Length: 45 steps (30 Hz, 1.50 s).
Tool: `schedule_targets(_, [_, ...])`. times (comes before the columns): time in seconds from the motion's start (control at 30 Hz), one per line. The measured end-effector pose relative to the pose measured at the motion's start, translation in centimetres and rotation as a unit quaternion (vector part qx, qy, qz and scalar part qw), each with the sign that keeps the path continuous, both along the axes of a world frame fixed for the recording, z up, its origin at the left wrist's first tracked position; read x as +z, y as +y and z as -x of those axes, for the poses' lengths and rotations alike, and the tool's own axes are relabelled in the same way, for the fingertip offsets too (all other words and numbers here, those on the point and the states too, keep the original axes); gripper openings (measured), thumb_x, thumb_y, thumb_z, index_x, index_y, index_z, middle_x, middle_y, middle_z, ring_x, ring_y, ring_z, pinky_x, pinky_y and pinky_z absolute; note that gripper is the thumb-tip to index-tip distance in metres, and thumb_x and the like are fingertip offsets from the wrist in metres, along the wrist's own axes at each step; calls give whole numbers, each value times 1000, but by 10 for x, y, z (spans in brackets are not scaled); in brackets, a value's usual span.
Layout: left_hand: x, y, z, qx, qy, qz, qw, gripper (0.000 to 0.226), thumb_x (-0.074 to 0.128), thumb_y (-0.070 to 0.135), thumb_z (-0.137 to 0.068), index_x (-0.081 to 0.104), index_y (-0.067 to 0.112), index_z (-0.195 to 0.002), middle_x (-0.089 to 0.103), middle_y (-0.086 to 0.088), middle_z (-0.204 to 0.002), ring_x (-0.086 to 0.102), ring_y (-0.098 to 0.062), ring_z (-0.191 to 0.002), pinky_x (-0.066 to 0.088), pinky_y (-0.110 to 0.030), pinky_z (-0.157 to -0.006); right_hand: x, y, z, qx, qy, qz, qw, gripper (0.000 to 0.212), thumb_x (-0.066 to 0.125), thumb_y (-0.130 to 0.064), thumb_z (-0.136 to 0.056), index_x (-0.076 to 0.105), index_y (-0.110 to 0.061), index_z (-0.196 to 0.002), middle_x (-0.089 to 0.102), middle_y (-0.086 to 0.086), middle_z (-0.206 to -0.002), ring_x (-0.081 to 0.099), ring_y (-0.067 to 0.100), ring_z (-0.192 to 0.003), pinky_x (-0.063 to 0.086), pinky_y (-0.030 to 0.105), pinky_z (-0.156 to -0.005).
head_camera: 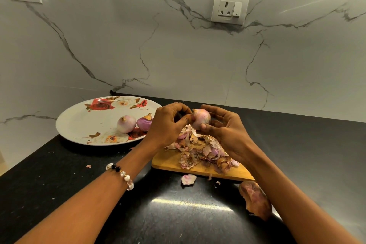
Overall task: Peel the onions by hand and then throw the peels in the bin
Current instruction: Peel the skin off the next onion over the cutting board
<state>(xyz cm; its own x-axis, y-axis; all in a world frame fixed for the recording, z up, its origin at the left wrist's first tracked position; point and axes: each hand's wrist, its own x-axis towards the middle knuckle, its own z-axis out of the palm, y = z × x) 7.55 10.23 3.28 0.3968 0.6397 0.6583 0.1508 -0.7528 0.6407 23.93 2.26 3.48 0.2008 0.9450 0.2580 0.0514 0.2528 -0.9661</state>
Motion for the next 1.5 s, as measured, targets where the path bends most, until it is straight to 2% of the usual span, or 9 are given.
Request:
schedule_targets(0.37, [2, -3, -1, -55, 51, -12, 997, 11, 55, 20, -95, 57, 9, -98, 57, 6, -79, 56, -8, -70, 45, -12, -60, 3, 0, -3, 25, 46, -1, 999, 59, 73, 3, -67, 60, -4, -124, 61, 18, -124, 65, 35, -109, 57, 49, -86])
schedule_targets(0.5, [6, -5, 0, -82, 28, 9, 996, 7, 58, 18, -93, 57, 14, -98, 57, 11, -77, 58, 0, -66, 46, -11, -58, 4, -1, -7, 39, 118, -2, 992, 60, 68, 6, -65, 60, -1, -124, 57, 20, -128, 64, 37, -110, 60, 44, -80])
schedule_targets(0.63, [5, -1, 1, -16, -24, 26, 999, 17, 66, 19, -87, 64, 16, -103, 64, 11, -86, 65, -8, -77, 57, -21, -65, 4, 0, -11, 81, 180, -3, 980, 55, 62, 7, -72, 57, 2, -126, 56, 25, -131, 61, 42, -113, 60, 43, -81])
schedule_targets(0.77, [3, -2, 1, -16, -41, 79, 996, 27, 67, 25, -84, 67, 16, -110, 69, 5, -86, 68, -12, -63, 59, -29, -59, 2, 1, -10, 125, 193, -6, 973, 52, 55, 10, -80, 53, 4, -131, 52, 28, -135, 57, 46, -115, 59, 40, -82])
schedule_targets(0.83, [4, -5, 1, -39, -35, 84, 995, 32, 67, 29, -82, 67, 16, -112, 71, 2, -87, 69, -11, -63, 59, -29, -58, 2, 2, -9, 144, 198, -9, 970, 53, 62, 7, -80, 53, 5, -131, 51, 29, -137, 57, 44, -114, 57, 39, -84])
schedule_targets(0.9, [4, -7, 1, -54, -38, 86, 994, 32, 69, 26, -81, 67, 17, -112, 72, 1, -88, 70, -12, -64, 59, -30, -56, 2, 2, -9, 152, 200, -10, 968, 71, 84, -5, -65, 55, 2, -130, 56, 25, -132, 60, 38, -112, 56, 40, -88])
schedule_targets(1.03, [5, -9, -1, -50, -47, 18, 997, 35, 75, 22, -77, 69, 16, -111, 70, 1, -100, 69, -8, -78, 58, -23, -66, 1, 0, -7, 163, 146, -3, 976, 90, 95, -12, -52, 55, -1, -132, 59, 24, -127, 61, 36, -113, 57, 39, -88])
schedule_targets(1.2, [6, -10, -1, -57, -52, -37, 996, 28, 77, 19, -75, 73, 14, -102, 69, 1, -101, 67, -7, -82, 56, -18, -70, 3, -1, -5, 162, 110, -9, 981, 86, 91, -8, -56, 55, -3, -133, 54, 28, -132, 61, 39, -114, 57, 36, -82])
schedule_targets(1.5, [7, -7, 1, -27, -11, -140, 990, 13, 78, 4, -73, 74, 7, -86, 68, -5, -92, 63, -10, -78, 50, -8, -69, 1, -3, -3, 168, 101, 8, 981, 67, 77, 0, -66, 57, -2, -130, 57, 27, -130, 60, 38, -116, 55, 40, -93])
